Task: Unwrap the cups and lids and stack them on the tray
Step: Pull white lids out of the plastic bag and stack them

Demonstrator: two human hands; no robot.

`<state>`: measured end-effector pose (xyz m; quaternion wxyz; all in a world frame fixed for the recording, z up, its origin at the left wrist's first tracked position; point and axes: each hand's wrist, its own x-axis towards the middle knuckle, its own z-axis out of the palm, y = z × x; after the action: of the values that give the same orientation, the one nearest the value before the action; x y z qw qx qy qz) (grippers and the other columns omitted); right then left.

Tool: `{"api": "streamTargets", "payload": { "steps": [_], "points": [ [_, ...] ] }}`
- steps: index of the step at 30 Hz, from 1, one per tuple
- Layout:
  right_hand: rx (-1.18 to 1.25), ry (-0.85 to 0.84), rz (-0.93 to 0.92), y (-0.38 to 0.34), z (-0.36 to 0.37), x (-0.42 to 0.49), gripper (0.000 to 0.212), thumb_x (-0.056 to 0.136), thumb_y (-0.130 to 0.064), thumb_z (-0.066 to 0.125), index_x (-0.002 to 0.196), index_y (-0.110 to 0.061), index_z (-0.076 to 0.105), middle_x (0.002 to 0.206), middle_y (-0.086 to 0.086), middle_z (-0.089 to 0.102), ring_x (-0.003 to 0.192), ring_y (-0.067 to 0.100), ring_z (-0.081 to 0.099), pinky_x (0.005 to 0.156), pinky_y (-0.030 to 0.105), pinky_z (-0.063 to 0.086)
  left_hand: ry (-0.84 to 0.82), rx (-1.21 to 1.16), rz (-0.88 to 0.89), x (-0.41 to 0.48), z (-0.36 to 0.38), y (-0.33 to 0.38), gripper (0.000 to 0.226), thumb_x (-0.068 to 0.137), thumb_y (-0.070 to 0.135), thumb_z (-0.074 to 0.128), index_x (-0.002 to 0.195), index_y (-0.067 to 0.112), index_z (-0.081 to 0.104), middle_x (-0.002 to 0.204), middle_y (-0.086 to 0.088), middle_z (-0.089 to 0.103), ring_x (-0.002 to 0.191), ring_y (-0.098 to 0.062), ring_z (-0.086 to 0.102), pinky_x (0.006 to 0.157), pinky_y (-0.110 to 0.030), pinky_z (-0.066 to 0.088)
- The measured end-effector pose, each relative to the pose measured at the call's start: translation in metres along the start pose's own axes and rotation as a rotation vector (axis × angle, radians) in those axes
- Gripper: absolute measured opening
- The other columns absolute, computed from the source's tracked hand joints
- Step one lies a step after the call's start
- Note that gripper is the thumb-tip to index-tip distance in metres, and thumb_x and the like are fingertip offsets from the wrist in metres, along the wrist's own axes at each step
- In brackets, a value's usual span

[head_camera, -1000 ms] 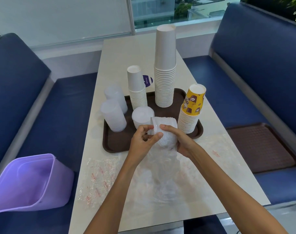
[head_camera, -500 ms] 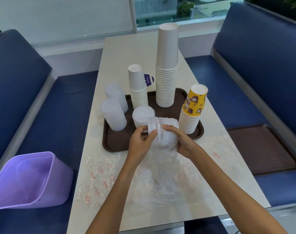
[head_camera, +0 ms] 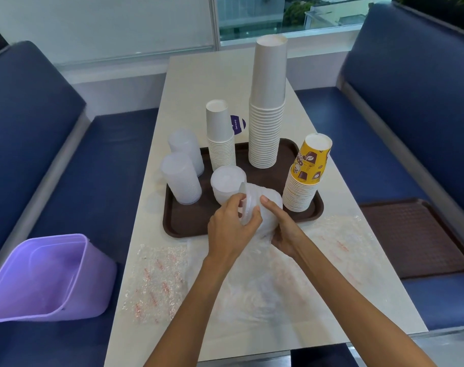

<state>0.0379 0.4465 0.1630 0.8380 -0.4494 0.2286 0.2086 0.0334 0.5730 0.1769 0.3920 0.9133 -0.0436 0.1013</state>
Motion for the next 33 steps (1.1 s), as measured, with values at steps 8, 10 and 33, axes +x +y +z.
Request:
{"api": "streamTargets", "payload": {
  "steps": [8, 10, 33],
  "points": [
    [0.23, 0.04, -0.031, 0.005, -0.003, -0.001, 0.054, 0.079, -0.031, 0.066, 0.128, -0.013, 0.051, 0.115, 0.014, 0.065, 0.099, 0.027, 0.065, 0.065, 0.036, 0.06, -0.042, 0.015, 0.016, 0.003, -0.008, 0.009, 0.059, 0.086, 0.045, 0.048, 0.135, 0.012, 0.045, 0.115, -0.009, 0.064, 0.097, -0.025, 0.064, 0.08, -0.027, 0.049],
    [0.258, 0.047, -0.042, 0.006, -0.006, 0.001, 0.069, 0.07, -0.031, 0.069, 0.133, -0.013, 0.048, 0.123, 0.015, 0.061, 0.107, 0.029, 0.061, 0.072, 0.041, 0.058, -0.013, 0.008, -0.036, 0.003, -0.012, 0.01, 0.056, 0.089, 0.039, 0.049, 0.138, 0.014, 0.04, 0.116, -0.01, 0.062, 0.094, -0.02, 0.061, 0.077, -0.022, 0.043],
    [0.513, -0.144, -0.07, 0.017, -0.034, 0.003, 0.121, 0.033, -0.029, 0.098, 0.139, -0.019, 0.041, 0.126, 0.017, 0.058, 0.113, 0.034, 0.058, 0.082, 0.054, 0.055, 0.033, -0.587, -0.547, 0.023, -0.016, -0.008, 0.032, 0.089, 0.011, 0.059, 0.119, 0.014, 0.05, 0.117, -0.005, 0.057, 0.109, -0.021, 0.054, 0.089, -0.034, 0.05]
  ]
}}
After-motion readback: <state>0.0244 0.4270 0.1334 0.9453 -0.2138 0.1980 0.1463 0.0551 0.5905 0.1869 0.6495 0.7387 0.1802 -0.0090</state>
